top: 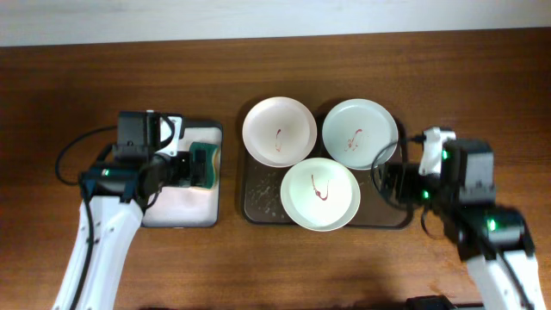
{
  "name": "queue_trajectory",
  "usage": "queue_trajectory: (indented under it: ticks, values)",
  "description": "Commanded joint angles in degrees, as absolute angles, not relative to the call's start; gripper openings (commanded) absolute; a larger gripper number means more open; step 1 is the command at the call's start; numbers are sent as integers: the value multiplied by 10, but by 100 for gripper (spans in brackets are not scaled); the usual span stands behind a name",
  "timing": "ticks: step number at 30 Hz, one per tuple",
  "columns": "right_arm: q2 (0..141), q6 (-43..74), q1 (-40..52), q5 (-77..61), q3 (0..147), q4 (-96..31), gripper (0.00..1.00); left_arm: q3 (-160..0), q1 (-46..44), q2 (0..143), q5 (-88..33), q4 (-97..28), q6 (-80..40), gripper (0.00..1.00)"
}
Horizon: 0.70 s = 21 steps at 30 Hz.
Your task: Clean dirty plates on tray and stack at the side
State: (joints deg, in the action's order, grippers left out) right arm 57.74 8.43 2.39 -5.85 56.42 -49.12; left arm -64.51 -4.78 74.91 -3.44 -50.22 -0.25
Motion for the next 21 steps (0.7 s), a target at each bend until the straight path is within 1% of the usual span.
queue_trajectory:
  ticks: [1,4,5,6,7,8,9,10,13,14,15,16,17,18,19,20,21]
  values:
    - [652,63,22,-64,642,-528,99,-657,-46,797,-53,-490,-4,99]
    - [683,63,22,-57,656,-511,99,-657,-46,822,-54,-434,-4,99]
    - [684,63,22,-10,656,-507,99,-657,-46,840,-53,-405,-4,99]
    - [684,63,22,17,656,-507,99,-657,-46,850,-54,-396,-4,97]
    - [684,68,22,93,656,-508,99,-657,-46,880,-54,-383,-4,84]
    - [684,100,19,145,656,-508,99,-657,-46,903,-53,-379,-4,75]
    - [684,119,11,163,656,-507,99,-657,-46,919,-54,-376,-4,73]
    - [687,128,-8,156,656,-501,99,-657,-46,939,-54,-373,-4,73]
    - [721,125,-82,103,656,-484,99,-657,-46,989,-54,-370,-4,67]
    - [747,125,-109,94,656,-478,86,-657,-46,1005,-54,-371,-4,64]
    - [769,125,-122,95,656,-471,70,-657,-46,1012,-54,-371,-4,59]
    - [802,125,-137,95,656,-455,50,-657,-46,1017,-54,-371,-4,57]
    - [832,125,-143,94,656,-441,40,-657,-46,1020,-54,-371,-4,57]
    - [865,125,-144,94,656,-427,27,-657,-46,1022,-54,-371,-4,59]
    - [896,125,-143,94,656,-417,9,-657,-46,1023,-54,-371,-4,59]
    - [926,125,-143,85,656,-407,4,-657,-46,1023,-54,-371,-4,61]
    - [947,125,-143,75,656,-399,4,-657,-46,1023,-54,-371,-4,61]
